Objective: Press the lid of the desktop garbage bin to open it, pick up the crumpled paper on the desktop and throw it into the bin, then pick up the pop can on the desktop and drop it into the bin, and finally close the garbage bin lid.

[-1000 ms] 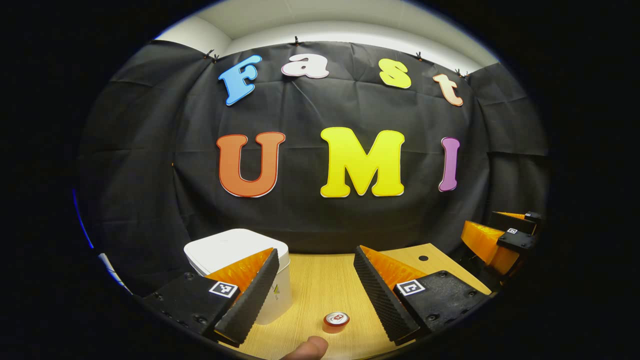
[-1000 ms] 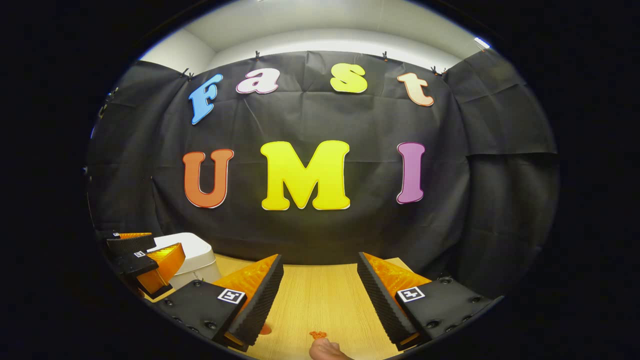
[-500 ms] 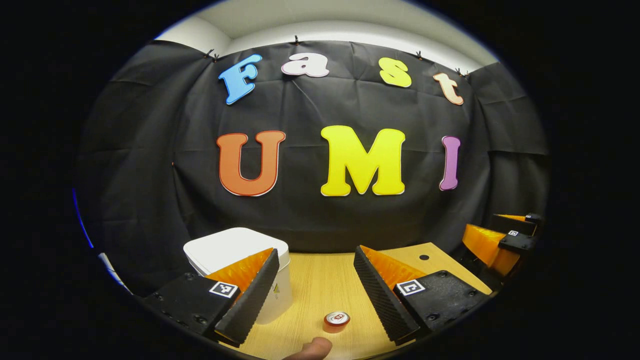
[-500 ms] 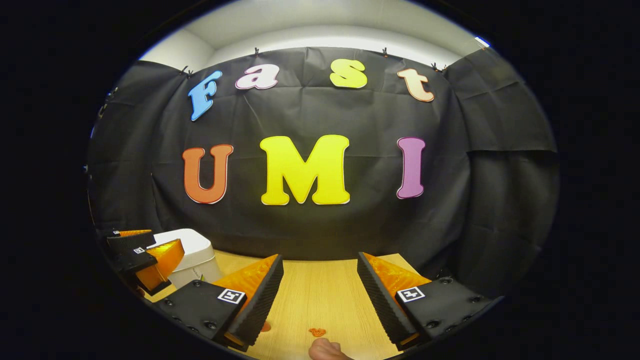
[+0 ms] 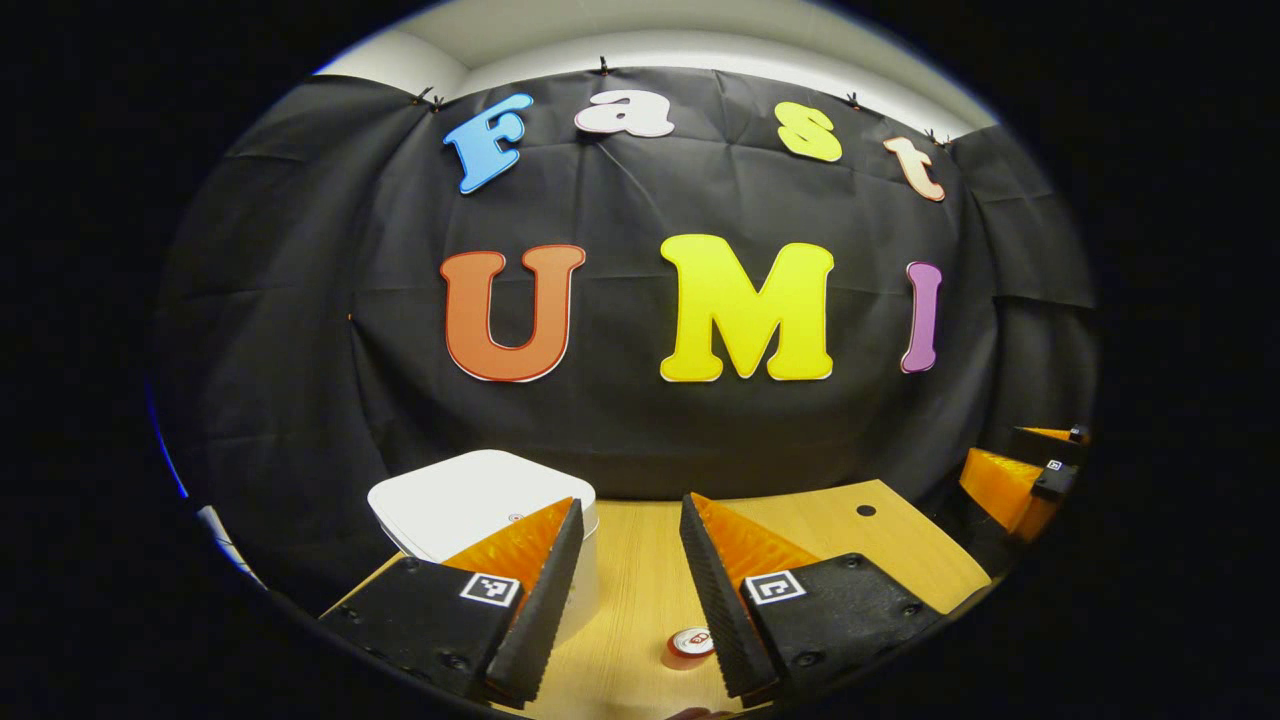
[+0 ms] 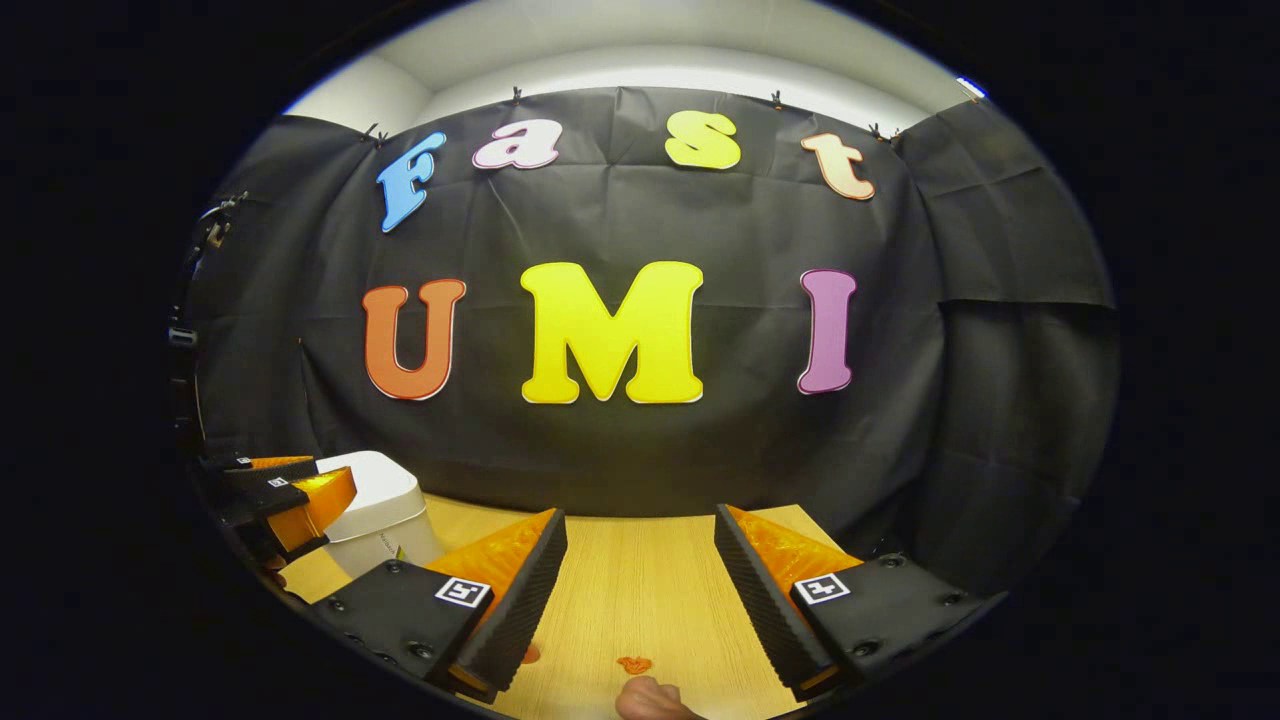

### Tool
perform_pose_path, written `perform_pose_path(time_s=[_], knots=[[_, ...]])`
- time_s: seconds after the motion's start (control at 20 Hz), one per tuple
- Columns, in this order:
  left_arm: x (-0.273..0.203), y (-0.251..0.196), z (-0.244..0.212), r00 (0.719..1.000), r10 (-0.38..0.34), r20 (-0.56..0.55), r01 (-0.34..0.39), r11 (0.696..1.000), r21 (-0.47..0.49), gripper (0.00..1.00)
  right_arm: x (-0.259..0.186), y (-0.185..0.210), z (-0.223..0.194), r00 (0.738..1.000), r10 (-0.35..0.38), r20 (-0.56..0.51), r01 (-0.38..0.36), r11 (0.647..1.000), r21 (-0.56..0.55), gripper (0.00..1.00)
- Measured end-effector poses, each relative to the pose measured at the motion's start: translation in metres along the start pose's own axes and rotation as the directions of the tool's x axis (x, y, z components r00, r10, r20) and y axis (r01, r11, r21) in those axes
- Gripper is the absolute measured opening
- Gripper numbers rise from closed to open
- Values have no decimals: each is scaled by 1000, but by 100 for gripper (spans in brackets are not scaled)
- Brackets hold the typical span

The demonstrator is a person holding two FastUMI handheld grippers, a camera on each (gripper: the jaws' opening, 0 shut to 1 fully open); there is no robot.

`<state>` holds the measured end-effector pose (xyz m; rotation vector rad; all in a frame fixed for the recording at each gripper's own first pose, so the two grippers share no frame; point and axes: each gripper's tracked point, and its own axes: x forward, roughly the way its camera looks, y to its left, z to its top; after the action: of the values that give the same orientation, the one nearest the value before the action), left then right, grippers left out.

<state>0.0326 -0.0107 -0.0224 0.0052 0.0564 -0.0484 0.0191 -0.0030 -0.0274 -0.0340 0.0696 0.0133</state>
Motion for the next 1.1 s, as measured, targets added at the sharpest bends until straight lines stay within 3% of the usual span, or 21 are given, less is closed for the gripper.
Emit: perform_pose_path(time_s=[0.25, 0.35, 0.55, 1.1], knots=[[28, 29, -16, 997, 50, -55, -52, 998, -20, 49, 13, 7, -5, 1000, -6, -20, 6, 1000, -14, 94], [40, 43, -24, 993, 78, -88, -82, 996, -41, 23, 17, 13, -9, 999, -1, -33, 0, 1000, -28, 94], [62, 71, -31, 979, 154, -130, -158, 987, -28, 3, 21, 18, -15, 998, 2, -59, -4, 999, -39, 94], [92, 99, -56, 943, 214, -254, -233, 971, -47, 3, 28, 14, -14, 998, -21, -62, 18, 999, -45, 94]])
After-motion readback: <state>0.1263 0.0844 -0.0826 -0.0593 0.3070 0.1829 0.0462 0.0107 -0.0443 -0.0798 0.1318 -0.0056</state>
